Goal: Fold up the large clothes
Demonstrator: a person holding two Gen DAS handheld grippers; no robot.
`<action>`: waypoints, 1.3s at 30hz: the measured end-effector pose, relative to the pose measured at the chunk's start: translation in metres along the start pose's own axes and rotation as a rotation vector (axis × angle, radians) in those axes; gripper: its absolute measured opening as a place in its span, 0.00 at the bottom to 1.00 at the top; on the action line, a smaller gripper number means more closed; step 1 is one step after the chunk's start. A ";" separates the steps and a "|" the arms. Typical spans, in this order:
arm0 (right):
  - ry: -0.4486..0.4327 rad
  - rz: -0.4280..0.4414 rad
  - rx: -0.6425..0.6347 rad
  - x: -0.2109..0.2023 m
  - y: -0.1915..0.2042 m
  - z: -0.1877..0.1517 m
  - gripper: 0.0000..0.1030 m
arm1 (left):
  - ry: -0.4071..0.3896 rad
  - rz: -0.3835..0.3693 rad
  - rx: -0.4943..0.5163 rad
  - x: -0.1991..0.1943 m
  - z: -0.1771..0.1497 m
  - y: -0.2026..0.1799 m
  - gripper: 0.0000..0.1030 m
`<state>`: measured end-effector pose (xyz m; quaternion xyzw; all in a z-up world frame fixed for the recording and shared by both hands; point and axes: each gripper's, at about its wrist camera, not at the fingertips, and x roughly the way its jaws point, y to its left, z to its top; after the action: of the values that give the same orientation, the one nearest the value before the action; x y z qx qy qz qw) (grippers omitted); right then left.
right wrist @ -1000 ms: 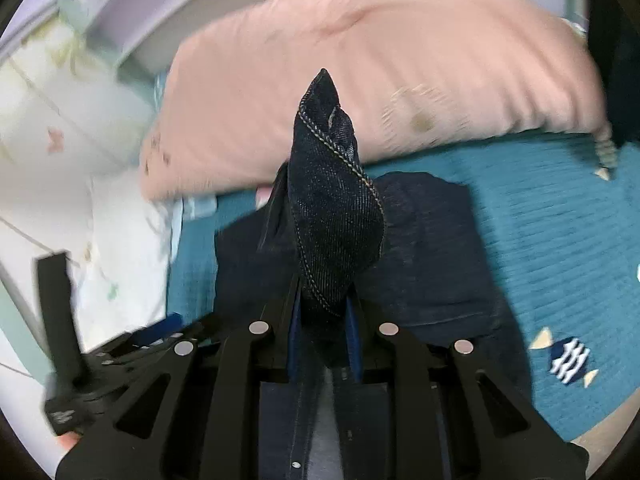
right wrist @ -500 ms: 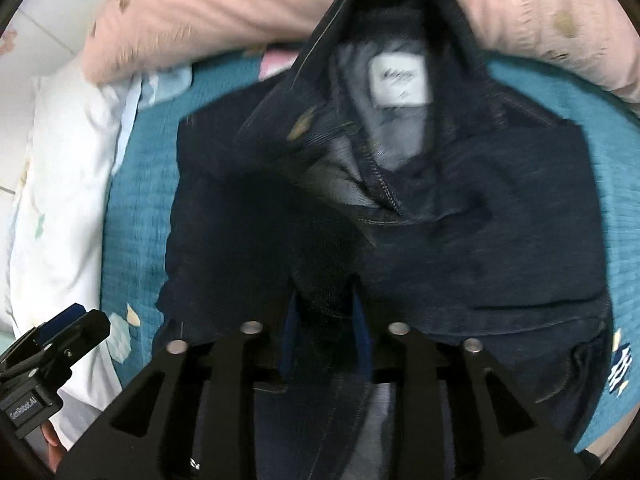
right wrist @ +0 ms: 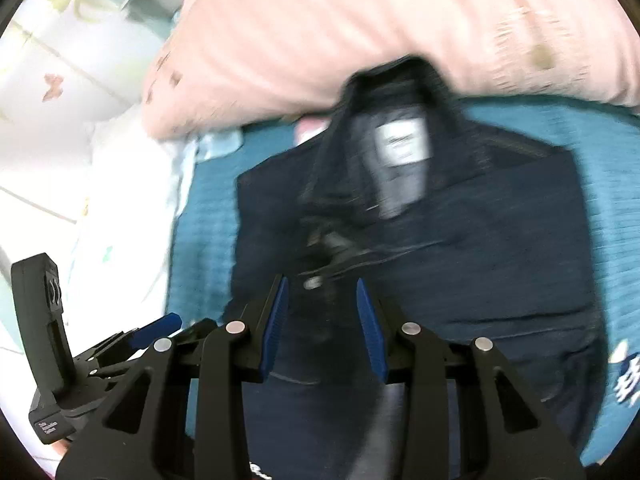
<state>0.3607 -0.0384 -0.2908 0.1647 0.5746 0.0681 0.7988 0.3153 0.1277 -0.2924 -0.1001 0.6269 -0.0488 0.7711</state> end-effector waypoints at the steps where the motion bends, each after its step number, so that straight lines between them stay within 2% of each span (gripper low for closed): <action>1: -0.009 -0.010 0.008 -0.006 -0.010 0.002 0.25 | 0.002 -0.012 0.008 0.004 0.001 -0.009 0.67; 2: -0.012 -0.025 0.013 -0.010 -0.021 0.002 0.17 | 0.009 -0.031 0.019 0.009 0.001 -0.021 0.67; 5: 0.014 -0.036 0.027 -0.010 -0.048 0.000 0.08 | 0.045 -0.090 0.055 0.031 0.004 -0.056 0.65; 7: 0.039 -0.038 0.040 -0.003 -0.061 -0.004 0.06 | 0.079 -0.106 0.071 0.048 0.004 -0.074 0.53; 11: 0.098 -0.020 0.070 0.021 -0.082 -0.017 0.03 | 0.173 -0.129 0.069 0.088 -0.001 -0.096 0.44; 12: 0.110 -0.016 0.072 0.029 -0.084 -0.021 0.03 | 0.191 -0.122 0.077 0.098 -0.003 -0.099 0.37; 13: 0.123 -0.015 0.074 0.035 -0.086 -0.024 0.03 | 0.201 -0.111 0.082 0.105 -0.005 -0.100 0.31; 14: 0.138 -0.012 0.080 0.043 -0.088 -0.027 0.03 | 0.212 -0.091 0.086 0.114 -0.007 -0.100 0.28; 16: 0.177 0.017 0.104 0.059 -0.093 -0.034 0.02 | 0.216 -0.094 0.064 0.127 -0.008 -0.095 0.28; 19: 0.209 0.005 0.122 0.078 -0.102 -0.042 0.00 | 0.222 -0.114 0.042 0.128 -0.008 -0.090 0.25; 20: 0.203 0.021 0.133 0.078 -0.105 -0.043 0.00 | 0.227 -0.099 0.052 0.127 -0.008 -0.089 0.22; 21: 0.205 0.029 0.143 0.077 -0.107 -0.043 0.00 | 0.232 -0.070 0.062 0.126 -0.007 -0.087 0.15; 22: 0.205 0.012 0.149 0.073 -0.111 -0.042 0.00 | 0.233 -0.055 0.061 0.125 -0.005 -0.083 0.12; 24: 0.186 -0.025 0.137 0.063 -0.116 -0.038 0.00 | 0.240 -0.054 0.036 0.122 -0.001 -0.072 0.10; 26: 0.155 -0.103 0.136 0.052 -0.130 -0.036 0.00 | 0.239 -0.043 0.014 0.118 0.002 -0.062 0.08; 30: 0.125 -0.181 0.241 0.032 -0.180 -0.036 0.00 | 0.238 -0.047 0.015 0.114 0.005 -0.056 0.03; 33: 0.110 -0.171 0.302 0.019 -0.208 -0.039 0.00 | 0.231 -0.043 0.008 0.114 0.007 -0.058 0.03; 35: 0.108 -0.200 0.312 0.016 -0.218 -0.042 0.00 | 0.229 -0.036 0.012 0.119 0.005 -0.058 0.03; 39: 0.115 -0.182 0.312 0.039 -0.225 -0.053 0.00 | 0.228 -0.059 -0.018 0.135 -0.006 -0.052 0.03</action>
<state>0.3056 -0.2278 -0.4181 0.2300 0.6356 -0.0850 0.7321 0.3407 0.0490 -0.4116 -0.1190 0.7079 -0.0768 0.6920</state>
